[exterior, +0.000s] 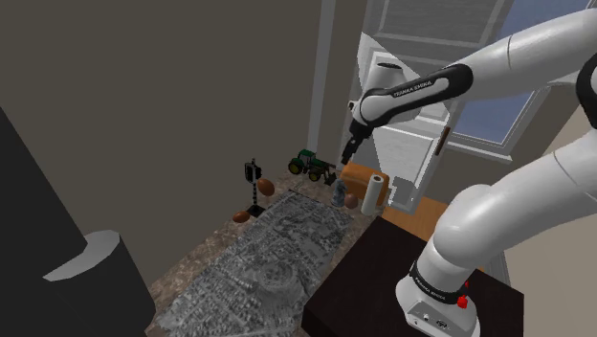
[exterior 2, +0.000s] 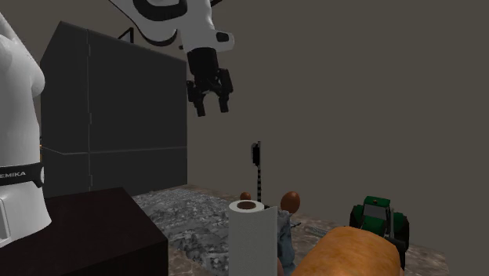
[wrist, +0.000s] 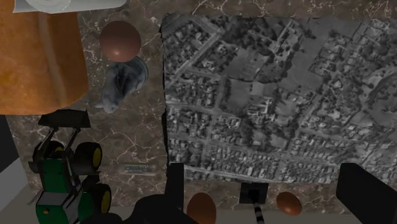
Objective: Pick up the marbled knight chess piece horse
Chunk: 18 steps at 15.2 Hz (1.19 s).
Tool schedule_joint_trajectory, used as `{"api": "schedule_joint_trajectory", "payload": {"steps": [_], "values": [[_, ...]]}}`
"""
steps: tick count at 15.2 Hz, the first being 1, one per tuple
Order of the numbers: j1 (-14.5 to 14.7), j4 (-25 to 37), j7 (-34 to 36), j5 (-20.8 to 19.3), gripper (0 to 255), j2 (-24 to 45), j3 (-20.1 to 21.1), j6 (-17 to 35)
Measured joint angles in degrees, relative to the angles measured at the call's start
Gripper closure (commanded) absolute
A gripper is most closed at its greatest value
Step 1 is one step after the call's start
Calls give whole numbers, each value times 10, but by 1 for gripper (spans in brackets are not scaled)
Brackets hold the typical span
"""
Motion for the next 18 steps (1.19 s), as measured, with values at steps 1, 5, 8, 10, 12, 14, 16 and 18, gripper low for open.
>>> {"api": "schedule_joint_trajectory", "payload": {"steps": [1,5,8,10,12,14,16,18], "values": [[1,-1,-12,3,0,19,-11,20],[12,7,-72,32,0,99,-60,91],[33,29,-135,86,0,176,-95,138],[47,51,-199,149,0,236,-120,167],[49,63,-263,215,0,283,-127,189],[40,85,-332,289,0,334,-121,202],[12,120,-403,364,0,392,-100,207],[-17,148,-453,416,0,436,-78,211]]}}
